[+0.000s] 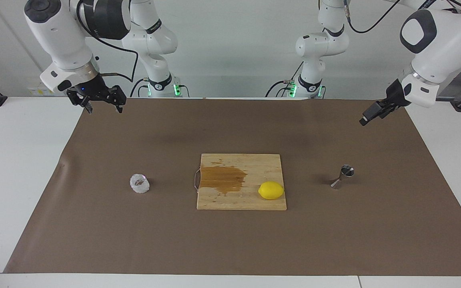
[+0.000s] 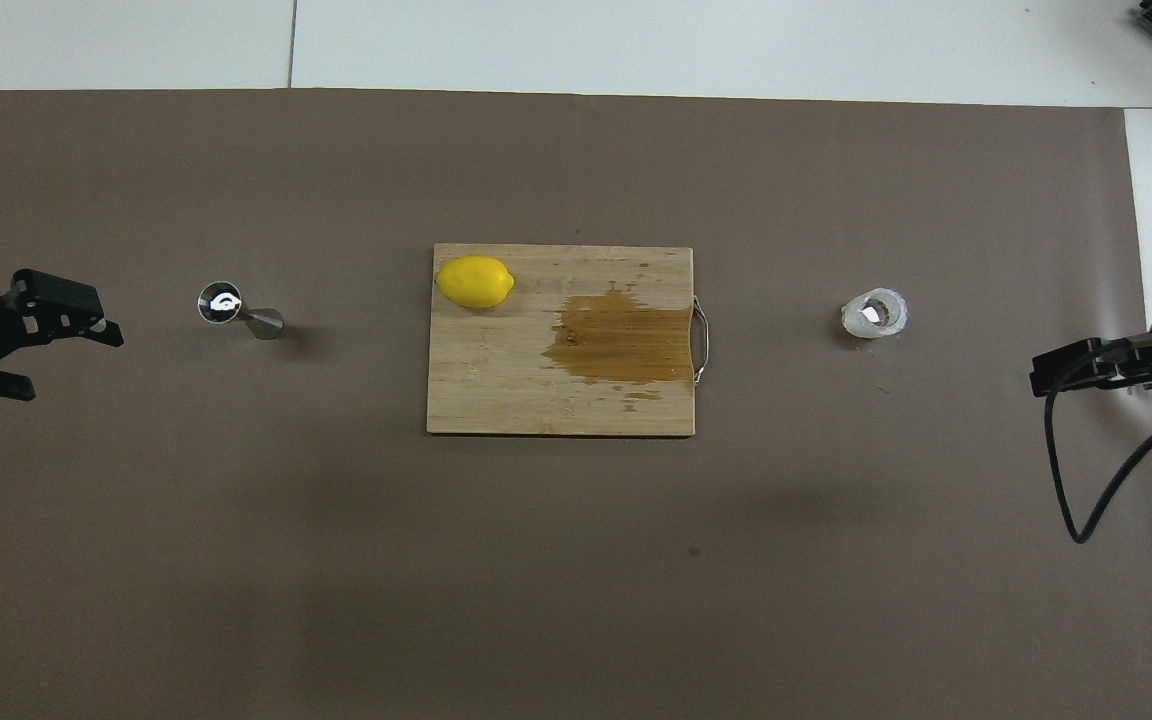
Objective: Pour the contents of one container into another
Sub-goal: 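Reach the left gripper toward the small metal cup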
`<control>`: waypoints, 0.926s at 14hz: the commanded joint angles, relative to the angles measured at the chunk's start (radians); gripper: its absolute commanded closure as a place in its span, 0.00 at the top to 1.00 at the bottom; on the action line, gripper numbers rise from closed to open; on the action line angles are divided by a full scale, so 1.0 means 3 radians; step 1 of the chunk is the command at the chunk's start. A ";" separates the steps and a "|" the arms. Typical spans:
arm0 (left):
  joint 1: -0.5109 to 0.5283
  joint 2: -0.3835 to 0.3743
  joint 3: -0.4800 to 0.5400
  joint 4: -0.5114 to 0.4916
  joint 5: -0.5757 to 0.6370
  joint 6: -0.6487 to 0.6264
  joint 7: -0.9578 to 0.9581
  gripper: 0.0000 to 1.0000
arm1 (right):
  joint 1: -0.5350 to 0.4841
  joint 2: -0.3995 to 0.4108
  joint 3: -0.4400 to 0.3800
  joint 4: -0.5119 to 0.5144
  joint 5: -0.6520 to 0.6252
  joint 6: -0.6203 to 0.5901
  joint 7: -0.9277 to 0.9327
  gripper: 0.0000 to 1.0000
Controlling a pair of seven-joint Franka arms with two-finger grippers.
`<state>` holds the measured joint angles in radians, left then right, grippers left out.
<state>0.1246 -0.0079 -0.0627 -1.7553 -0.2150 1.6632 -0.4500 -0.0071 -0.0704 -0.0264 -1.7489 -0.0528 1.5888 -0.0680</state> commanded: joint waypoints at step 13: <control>0.0147 -0.0142 -0.0026 -0.1328 -0.1466 0.2037 -0.3483 1.00 | -0.0038 -0.0031 0.0027 0.0001 -0.0029 0.0001 0.0038 1.00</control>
<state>0.1561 0.0012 -0.0627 -2.0697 -0.5958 2.1864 -1.3861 -0.0071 -0.0705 -0.0264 -1.7489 -0.0528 1.5888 -0.0680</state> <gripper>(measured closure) 0.000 0.000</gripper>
